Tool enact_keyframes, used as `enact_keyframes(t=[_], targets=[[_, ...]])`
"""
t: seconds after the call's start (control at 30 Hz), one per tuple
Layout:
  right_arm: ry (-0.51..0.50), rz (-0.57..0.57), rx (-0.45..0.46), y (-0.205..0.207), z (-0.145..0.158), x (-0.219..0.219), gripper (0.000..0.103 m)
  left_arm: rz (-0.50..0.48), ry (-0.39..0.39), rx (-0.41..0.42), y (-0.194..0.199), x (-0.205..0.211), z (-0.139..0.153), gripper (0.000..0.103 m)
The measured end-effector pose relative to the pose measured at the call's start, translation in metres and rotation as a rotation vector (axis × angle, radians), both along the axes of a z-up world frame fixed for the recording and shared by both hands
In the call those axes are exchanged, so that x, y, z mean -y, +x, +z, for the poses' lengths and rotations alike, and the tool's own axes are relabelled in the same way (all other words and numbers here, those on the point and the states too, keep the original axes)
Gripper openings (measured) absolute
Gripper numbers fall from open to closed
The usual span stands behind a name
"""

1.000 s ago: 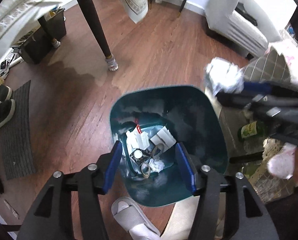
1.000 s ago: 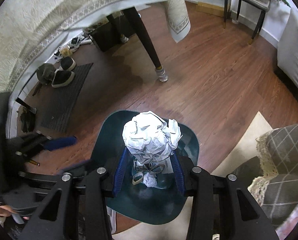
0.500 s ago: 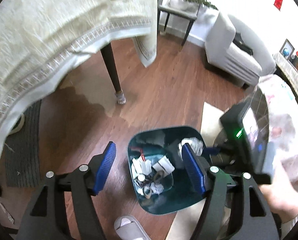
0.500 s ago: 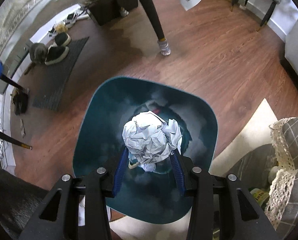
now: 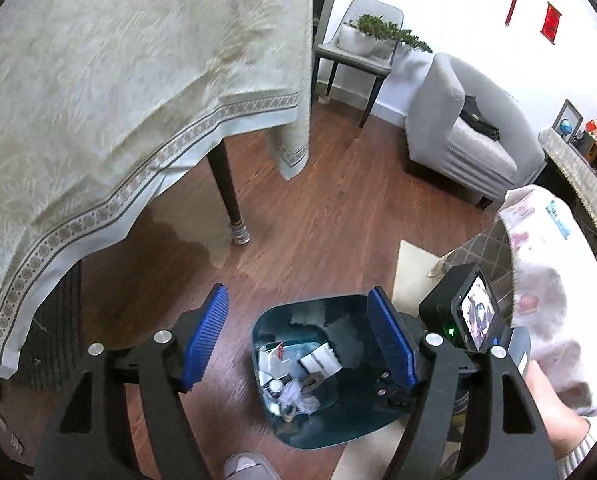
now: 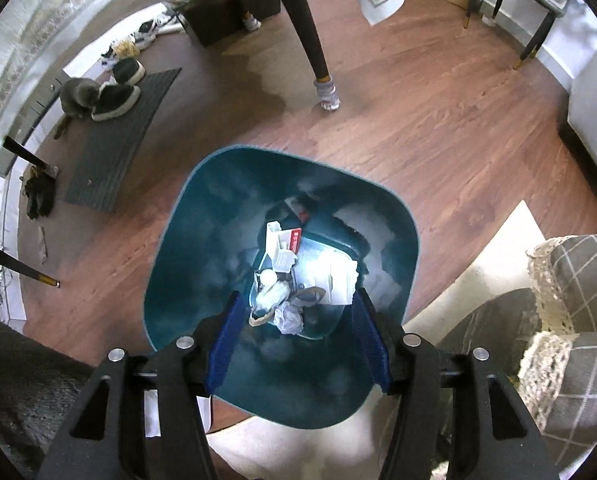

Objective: Collect trash
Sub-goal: 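Bring both open tools back over the table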

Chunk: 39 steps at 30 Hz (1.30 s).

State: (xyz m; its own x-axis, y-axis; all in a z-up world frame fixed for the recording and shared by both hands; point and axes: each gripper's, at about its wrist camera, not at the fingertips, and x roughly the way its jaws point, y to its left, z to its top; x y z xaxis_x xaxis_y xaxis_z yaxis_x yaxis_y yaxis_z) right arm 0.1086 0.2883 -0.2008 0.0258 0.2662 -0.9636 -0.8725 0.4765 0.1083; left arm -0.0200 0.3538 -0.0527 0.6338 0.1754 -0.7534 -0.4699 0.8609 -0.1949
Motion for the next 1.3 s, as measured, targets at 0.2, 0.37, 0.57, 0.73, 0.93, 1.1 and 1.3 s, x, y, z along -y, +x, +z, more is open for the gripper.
enact_keyframes(t=[0.2,0.37,0.57,0.73,0.93,1.1,1.3], targets=[[0.102,-0.020,0.014,0.009,0.042,0.021,0.057,-0.040,0.025,0.049,0.018,0.024,0.022,0.077],[0.171,-0.036,0.041,0.015,0.077,0.039,0.057,-0.089,0.046,0.081,0.035,0.046,0.039,0.079],[0.252,-0.067,0.100,0.023,0.120,0.070,0.061,-0.122,0.118,0.120,0.052,0.075,0.058,0.084],[0.331,-0.130,0.159,0.034,0.155,0.104,0.070,-0.116,0.131,0.164,0.063,0.089,0.070,0.088],[0.368,-0.206,0.234,0.051,0.181,0.152,0.071,-0.140,0.128,0.184,0.086,0.112,0.081,0.093],[0.364,-0.266,0.288,0.063,0.187,0.187,0.077,-0.170,0.119,0.188,0.107,0.136,0.086,0.095],[0.358,-0.343,0.317,0.079,0.187,0.227,0.078,-0.217,0.120,0.201,0.125,0.164,0.088,0.096]])
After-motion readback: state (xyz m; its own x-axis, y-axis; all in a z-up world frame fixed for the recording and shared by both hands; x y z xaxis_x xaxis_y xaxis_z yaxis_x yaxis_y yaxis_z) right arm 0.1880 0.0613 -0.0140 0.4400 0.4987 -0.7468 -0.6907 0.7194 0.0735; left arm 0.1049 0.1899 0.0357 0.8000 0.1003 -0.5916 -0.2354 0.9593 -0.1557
